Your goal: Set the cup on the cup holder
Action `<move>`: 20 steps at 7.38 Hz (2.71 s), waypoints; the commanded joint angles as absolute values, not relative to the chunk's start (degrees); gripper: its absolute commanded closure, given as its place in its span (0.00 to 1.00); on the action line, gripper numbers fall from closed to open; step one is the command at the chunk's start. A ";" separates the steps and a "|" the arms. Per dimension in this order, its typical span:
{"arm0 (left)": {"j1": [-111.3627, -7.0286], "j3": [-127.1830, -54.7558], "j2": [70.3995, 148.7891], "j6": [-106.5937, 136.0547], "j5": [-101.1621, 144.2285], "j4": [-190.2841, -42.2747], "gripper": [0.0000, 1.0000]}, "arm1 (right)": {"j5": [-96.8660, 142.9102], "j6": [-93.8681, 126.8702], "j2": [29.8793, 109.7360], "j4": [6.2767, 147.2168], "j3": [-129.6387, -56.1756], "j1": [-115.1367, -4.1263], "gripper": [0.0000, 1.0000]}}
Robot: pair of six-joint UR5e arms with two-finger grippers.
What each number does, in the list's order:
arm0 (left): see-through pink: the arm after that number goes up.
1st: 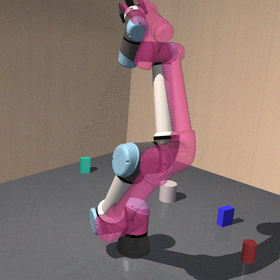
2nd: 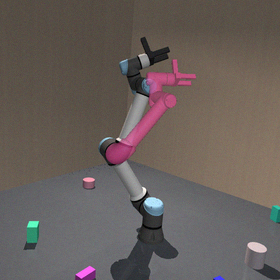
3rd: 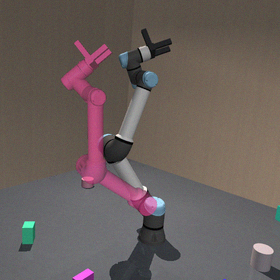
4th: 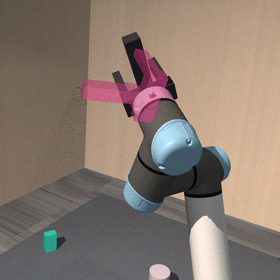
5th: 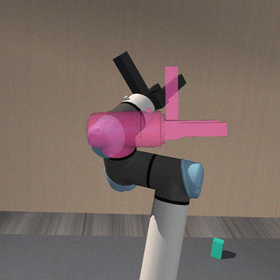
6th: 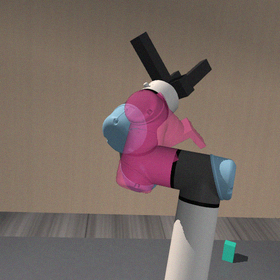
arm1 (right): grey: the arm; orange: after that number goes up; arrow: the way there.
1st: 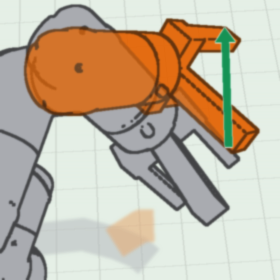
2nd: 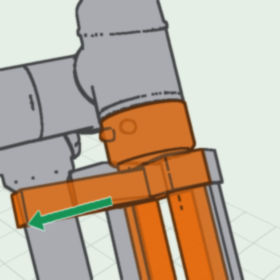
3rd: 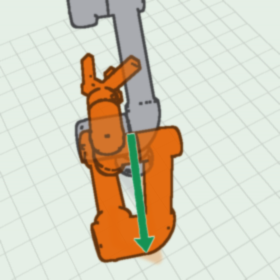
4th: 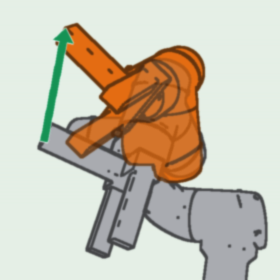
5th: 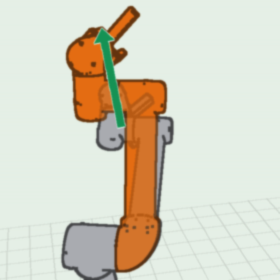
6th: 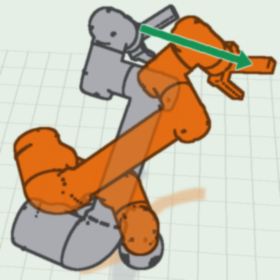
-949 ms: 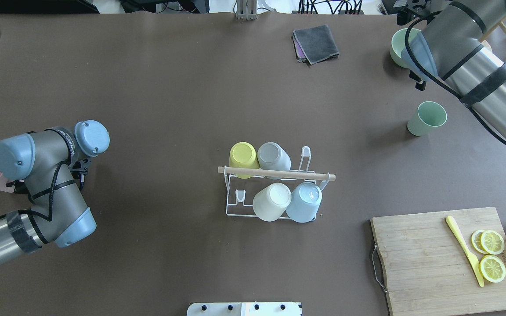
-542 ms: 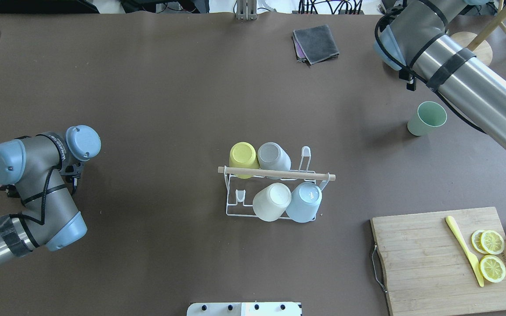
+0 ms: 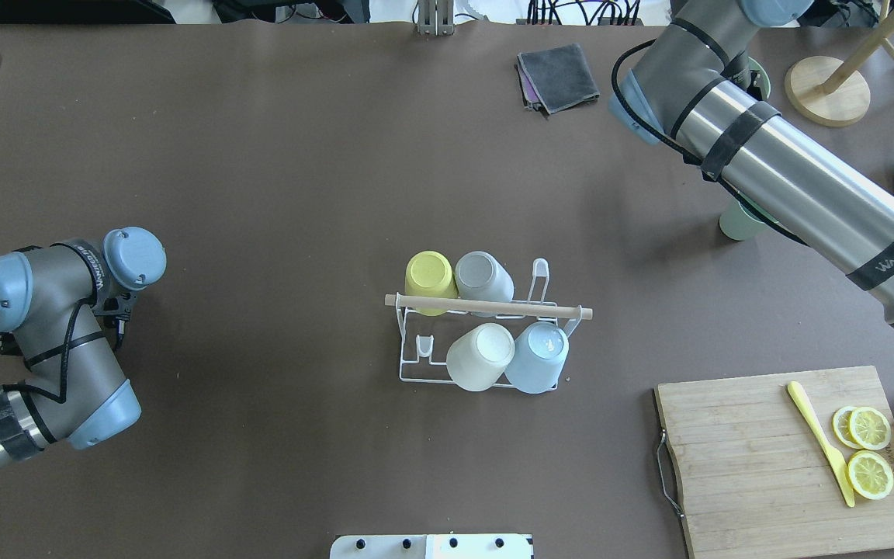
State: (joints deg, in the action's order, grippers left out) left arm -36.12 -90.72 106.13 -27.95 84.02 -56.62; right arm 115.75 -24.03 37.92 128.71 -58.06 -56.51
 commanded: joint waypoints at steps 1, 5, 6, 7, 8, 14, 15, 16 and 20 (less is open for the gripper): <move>-36.12 -90.79 105.04 -28.04 84.11 -57.47 0.02 | 109.99 -24.26 37.36 129.38 -56.78 -53.45 0.00; -36.47 -90.79 100.91 -28.21 84.20 -62.48 0.02 | 103.89 -28.64 36.47 128.94 -53.62 -50.28 0.00; -37.26 -91.31 100.72 -28.30 84.11 -62.58 0.10 | 102.76 -30.04 36.47 128.85 -53.00 -49.93 0.00; -37.79 -93.49 99.85 -28.39 84.20 -62.49 0.51 | 101.27 -30.15 36.47 128.76 -52.91 -48.88 0.00; -39.10 -97.87 98.89 -28.65 84.20 -61.53 0.89 | 100.82 -30.23 36.56 128.32 -52.82 -48.43 0.00; -47.78 -107.47 100.36 -31.11 88.14 -60.03 1.00 | 95.81 -31.29 37.18 127.09 -51.24 -45.71 0.00; -50.68 -108.97 101.50 -31.20 90.24 -60.20 1.00 | 95.80 -32.07 37.18 127.09 -50.63 -45.70 0.00; -51.50 -109.07 104.47 -31.11 92.00 -60.38 1.00 | 95.63 -32.78 37.70 127.18 -50.63 -45.70 0.00; -53.26 -114.93 111.71 -30.93 95.89 -60.91 1.00 | 93.61 -34.01 38.76 127.09 -50.62 -45.27 0.00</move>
